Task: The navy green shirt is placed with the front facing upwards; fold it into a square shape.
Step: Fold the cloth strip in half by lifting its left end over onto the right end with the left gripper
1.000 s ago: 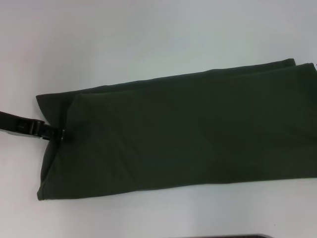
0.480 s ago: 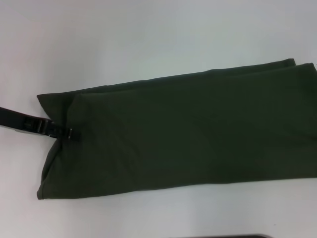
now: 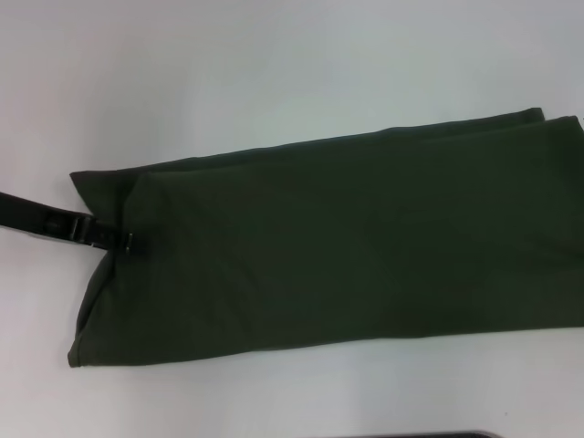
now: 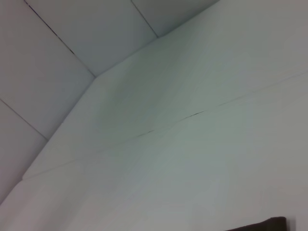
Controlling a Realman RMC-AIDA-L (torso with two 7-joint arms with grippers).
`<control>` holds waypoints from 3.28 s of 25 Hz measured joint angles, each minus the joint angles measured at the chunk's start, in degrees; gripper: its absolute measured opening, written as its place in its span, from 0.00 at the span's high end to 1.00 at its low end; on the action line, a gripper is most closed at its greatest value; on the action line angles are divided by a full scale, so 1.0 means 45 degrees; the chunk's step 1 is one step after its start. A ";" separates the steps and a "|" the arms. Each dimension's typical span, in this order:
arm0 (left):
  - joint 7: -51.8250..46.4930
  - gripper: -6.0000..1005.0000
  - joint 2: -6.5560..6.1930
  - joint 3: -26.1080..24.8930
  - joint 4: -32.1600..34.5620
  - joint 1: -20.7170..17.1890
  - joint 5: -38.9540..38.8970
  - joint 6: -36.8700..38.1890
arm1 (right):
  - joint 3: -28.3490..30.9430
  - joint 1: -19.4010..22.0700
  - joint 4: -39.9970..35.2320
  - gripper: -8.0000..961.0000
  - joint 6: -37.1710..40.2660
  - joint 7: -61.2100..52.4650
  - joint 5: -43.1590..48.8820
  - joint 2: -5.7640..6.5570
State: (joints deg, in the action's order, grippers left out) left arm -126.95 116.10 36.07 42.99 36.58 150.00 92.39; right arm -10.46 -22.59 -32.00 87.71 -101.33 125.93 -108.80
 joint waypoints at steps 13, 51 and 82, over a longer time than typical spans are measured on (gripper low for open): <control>-0.0422 0.53 0.0065 0.0624 0.0134 0.0015 0.0028 -0.0229 | 0.0000 -0.0006 0.0001 0.05 0.0020 -0.0012 -0.0153 0.0057; -0.0431 0.99 0.0350 0.0342 0.1261 0.0288 -0.0776 0.0927 | -0.0006 -0.0005 0.0001 0.05 -0.0024 0.0051 -0.0171 0.0012; -0.0545 0.99 0.0392 0.0017 0.3159 0.0178 -0.1496 0.1959 | -0.0247 -0.0205 0.0124 0.05 -0.0069 0.0116 -0.0096 -0.0110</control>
State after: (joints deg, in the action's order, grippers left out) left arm -129.40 117.86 36.14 57.20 37.38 143.27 101.21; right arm -11.57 -23.51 -31.44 87.40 -100.81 125.50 -109.29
